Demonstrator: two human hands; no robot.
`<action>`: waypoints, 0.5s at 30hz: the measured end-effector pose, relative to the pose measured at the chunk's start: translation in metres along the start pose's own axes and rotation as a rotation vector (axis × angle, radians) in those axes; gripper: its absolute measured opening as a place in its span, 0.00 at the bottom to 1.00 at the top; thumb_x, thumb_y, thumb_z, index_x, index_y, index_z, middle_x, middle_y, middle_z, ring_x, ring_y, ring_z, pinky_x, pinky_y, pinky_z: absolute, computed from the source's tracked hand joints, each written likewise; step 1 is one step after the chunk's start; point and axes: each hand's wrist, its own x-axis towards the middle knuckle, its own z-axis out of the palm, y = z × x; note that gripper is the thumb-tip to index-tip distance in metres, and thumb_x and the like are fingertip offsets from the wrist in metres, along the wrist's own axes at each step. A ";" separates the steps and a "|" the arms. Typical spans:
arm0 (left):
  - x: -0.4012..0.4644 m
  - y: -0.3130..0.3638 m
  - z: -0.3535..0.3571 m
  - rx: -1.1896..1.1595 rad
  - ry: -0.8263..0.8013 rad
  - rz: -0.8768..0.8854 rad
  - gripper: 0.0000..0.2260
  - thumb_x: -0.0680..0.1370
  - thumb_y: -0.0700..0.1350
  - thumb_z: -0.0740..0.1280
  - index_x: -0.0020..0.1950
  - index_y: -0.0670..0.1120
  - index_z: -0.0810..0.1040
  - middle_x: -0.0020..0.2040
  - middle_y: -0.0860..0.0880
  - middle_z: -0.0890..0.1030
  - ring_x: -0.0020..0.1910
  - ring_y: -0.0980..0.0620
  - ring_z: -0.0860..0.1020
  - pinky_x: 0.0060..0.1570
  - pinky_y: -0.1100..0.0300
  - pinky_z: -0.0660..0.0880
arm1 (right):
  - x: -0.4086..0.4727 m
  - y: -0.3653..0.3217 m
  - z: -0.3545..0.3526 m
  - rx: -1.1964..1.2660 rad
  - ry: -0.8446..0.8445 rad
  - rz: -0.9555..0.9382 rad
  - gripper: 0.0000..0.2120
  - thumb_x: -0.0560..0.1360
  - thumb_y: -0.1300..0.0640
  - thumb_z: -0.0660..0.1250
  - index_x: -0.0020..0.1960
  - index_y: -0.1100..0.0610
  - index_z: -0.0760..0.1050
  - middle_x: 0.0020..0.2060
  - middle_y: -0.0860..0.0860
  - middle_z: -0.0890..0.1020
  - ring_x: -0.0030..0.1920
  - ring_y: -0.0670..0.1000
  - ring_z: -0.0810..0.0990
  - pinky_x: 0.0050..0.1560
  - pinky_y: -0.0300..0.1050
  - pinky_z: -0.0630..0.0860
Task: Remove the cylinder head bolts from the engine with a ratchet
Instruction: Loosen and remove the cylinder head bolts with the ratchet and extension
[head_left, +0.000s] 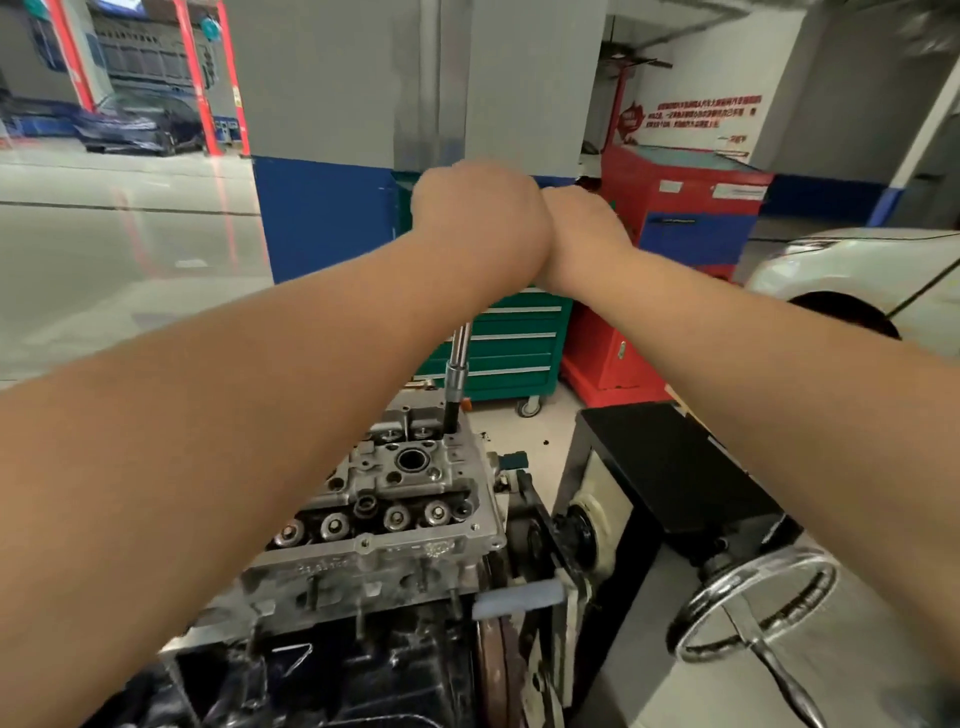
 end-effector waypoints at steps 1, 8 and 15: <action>0.001 -0.010 0.002 -0.048 0.063 0.082 0.16 0.82 0.41 0.61 0.34 0.47 0.65 0.33 0.48 0.67 0.33 0.48 0.68 0.39 0.54 0.66 | 0.000 0.003 -0.001 -0.057 0.006 0.021 0.01 0.77 0.59 0.63 0.47 0.54 0.71 0.48 0.57 0.82 0.46 0.62 0.78 0.42 0.51 0.71; -0.009 -0.053 0.007 -0.332 0.145 0.294 0.20 0.86 0.47 0.57 0.35 0.44 0.71 0.29 0.46 0.69 0.29 0.46 0.67 0.33 0.53 0.62 | -0.018 -0.006 -0.011 -0.274 0.196 -0.084 0.12 0.74 0.52 0.63 0.35 0.51 0.63 0.30 0.48 0.67 0.30 0.55 0.68 0.29 0.45 0.60; -0.007 -0.032 0.006 -0.158 0.126 0.046 0.17 0.83 0.43 0.58 0.34 0.44 0.68 0.31 0.46 0.68 0.33 0.44 0.69 0.34 0.54 0.63 | 0.008 -0.012 -0.011 -0.076 -0.012 -0.015 0.03 0.77 0.56 0.64 0.46 0.54 0.72 0.39 0.52 0.77 0.37 0.57 0.74 0.39 0.50 0.68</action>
